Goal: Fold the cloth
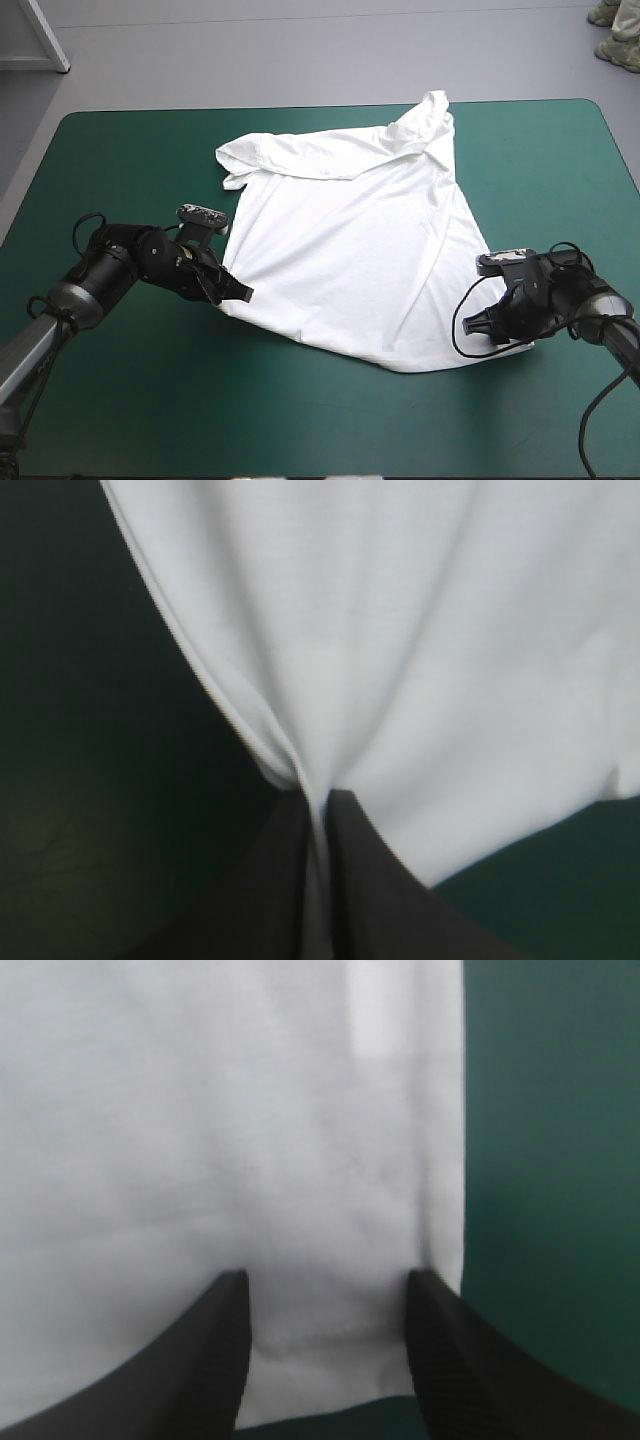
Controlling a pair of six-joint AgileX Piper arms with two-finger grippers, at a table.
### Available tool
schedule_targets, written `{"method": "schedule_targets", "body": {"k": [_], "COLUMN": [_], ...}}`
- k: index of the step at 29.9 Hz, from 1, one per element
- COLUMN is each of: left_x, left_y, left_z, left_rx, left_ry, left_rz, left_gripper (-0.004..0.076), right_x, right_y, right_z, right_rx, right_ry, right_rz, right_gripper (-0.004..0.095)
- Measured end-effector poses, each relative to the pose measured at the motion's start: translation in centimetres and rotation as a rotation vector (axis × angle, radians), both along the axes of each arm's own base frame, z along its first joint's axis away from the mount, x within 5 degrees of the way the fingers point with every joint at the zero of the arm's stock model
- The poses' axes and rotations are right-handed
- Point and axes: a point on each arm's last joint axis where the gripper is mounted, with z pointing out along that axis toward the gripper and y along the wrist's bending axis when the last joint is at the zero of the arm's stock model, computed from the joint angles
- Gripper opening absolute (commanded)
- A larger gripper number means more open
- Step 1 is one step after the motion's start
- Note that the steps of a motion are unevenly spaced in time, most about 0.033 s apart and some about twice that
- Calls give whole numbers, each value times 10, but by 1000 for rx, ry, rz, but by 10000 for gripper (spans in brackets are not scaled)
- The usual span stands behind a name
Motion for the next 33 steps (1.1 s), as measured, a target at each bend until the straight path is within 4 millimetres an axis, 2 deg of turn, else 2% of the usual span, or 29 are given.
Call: {"method": "schedule_targets", "body": {"k": [2, 4, 9, 18, 21, 23, 26, 33], "left_x": [-1, -2, -3, -3, -1, 2, 5, 5], "left_y": [0, 1, 1, 1, 0, -1, -2, -3], "left_z": [1, 3, 5, 6, 16, 30, 59, 137], "left_rx": [-1, -3, -5, -5, -10, -21, -45, -91], "left_ry": [-2, -8, -14, -16, -30, -63, -136, -310], "left_rz": [0, 2, 1, 1, -4, -7, -13, -34], "left_gripper": [19, 19, 19, 19, 19, 19, 19, 19], "right_x": [-1, -3, -10, -17, -20, -24, -26, -26], "right_y": [0, 0, 0, -4, -3, -1, 3, 4], "right_z": [-3, -7, -13, -11, -5, 3, 33, 145], "right_rx": [8, 15, 30, 21, 37, 75, 124, 186], "right_ry": [2, 1, -46, -124, -154, -165, -240, -551], "right_rz": [-4, -2, 23, 48, 40, 16, 8, 32], "right_gripper": [419, 335, -17, -18, -17, -17, -17, -17]}}
